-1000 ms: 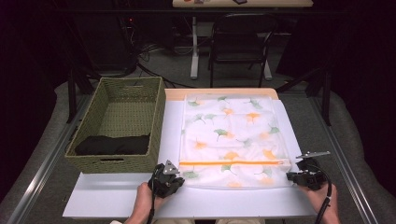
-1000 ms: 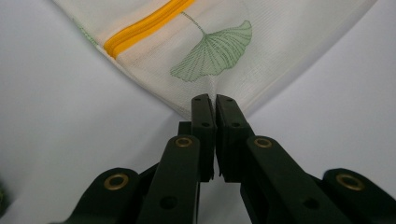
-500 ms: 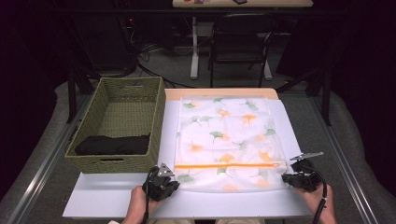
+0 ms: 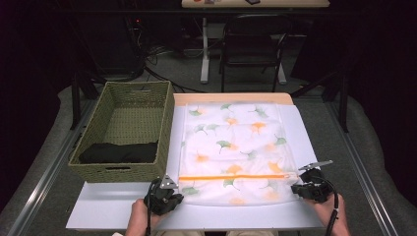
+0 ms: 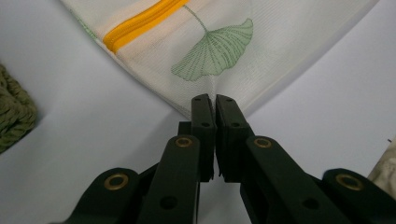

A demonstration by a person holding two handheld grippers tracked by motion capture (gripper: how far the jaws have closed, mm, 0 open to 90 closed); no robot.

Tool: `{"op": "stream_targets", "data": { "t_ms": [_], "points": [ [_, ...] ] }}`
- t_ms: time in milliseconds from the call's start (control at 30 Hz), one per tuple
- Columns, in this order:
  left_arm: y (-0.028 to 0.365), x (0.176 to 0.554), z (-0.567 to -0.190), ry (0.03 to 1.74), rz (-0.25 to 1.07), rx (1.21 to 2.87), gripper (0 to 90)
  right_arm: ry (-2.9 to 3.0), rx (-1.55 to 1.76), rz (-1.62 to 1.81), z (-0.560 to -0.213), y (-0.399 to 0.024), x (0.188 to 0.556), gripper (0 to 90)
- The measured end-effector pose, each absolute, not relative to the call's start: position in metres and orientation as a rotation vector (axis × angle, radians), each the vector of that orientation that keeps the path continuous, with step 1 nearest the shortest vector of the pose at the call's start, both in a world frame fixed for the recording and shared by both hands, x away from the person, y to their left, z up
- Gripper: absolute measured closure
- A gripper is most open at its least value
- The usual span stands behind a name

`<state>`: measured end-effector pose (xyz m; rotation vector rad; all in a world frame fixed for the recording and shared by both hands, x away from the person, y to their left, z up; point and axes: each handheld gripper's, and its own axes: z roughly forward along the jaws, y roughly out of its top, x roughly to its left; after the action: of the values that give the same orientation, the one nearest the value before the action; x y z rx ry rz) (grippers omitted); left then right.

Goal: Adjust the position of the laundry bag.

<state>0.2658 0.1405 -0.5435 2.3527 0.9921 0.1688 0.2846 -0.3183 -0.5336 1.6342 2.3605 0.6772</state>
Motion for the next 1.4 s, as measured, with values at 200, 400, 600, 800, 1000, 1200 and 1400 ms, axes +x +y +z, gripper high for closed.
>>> {"op": "stream_targets", "data": {
  "t_ms": [200,400,600,800,1000,1200,1400],
  "points": [
    [0.148,0.262,-0.543,1.014,0.172,2.354,87.0,2.391,1.604,0.677,-0.534,-0.310,0.285,87.3],
    [0.155,0.259,-0.542,1.021,0.170,2.364,87.1,2.411,1.594,0.677,-0.533,-0.304,0.285,87.4],
    [0.161,0.255,-0.542,1.044,0.168,2.360,87.0,2.443,1.558,0.686,-0.533,-0.298,0.286,87.5],
    [0.166,0.253,-0.541,1.046,0.170,2.369,87.0,2.466,1.542,0.687,-0.533,-0.291,0.286,87.4],
    [0.173,0.251,-0.540,1.065,0.166,2.366,87.0,2.488,1.521,0.688,-0.534,-0.286,0.284,87.5],
    [0.179,0.250,-0.540,1.080,0.150,2.364,86.9,2.507,1.518,0.688,-0.533,-0.281,0.282,87.5],
    [0.181,0.248,-0.539,1.080,0.146,2.363,86.8,2.521,1.508,0.702,-0.534,-0.280,0.281,87.5]
  ]
}}
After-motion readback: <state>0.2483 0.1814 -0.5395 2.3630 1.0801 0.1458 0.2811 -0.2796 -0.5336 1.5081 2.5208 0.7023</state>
